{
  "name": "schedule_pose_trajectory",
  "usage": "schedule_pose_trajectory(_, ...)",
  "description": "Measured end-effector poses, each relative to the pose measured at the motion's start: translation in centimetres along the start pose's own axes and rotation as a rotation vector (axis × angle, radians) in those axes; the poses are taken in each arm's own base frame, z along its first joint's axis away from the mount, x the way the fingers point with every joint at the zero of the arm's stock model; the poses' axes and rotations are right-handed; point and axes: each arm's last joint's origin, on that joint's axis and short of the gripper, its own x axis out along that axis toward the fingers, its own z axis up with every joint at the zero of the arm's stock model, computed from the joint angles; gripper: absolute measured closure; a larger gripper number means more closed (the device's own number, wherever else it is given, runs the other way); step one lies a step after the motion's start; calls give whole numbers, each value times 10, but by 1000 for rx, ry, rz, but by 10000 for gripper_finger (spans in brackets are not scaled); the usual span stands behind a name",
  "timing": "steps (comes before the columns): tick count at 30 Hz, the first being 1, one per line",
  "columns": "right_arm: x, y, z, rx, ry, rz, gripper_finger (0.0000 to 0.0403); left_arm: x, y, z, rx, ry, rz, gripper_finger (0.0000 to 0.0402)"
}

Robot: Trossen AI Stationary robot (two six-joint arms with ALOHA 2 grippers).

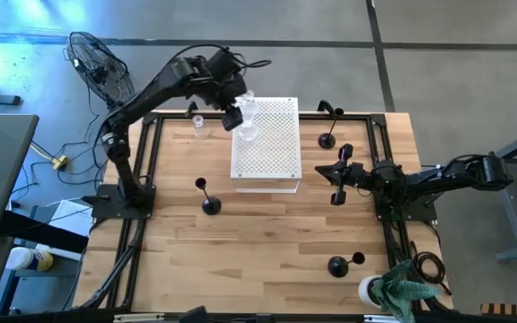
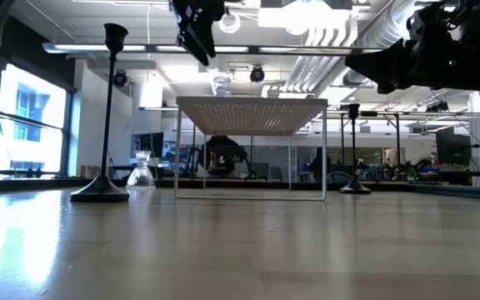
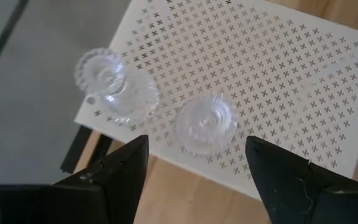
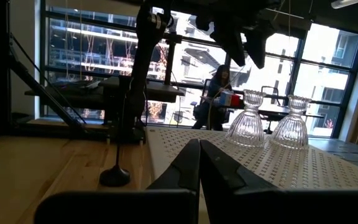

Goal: Pick & Place candle stick holders
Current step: Put the transparent candle holder on the shelf aligned with the other transparent candle holders

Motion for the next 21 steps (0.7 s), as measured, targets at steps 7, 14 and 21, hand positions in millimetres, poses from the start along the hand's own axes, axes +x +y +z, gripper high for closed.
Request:
schedule_pose_trajectory(7,0,0,0,0,5,1,403,-33,-2,-14,-21,-1,32,225)
schedule_pose_trajectory(14,0,0,-2,-1,21,3,403,-40,-12,-34,-8,2,20,348)
schedule_pose_trajectory(21,0,0,-3,25,34,5,403,-24,-21,-71,-1,-187,22,393)
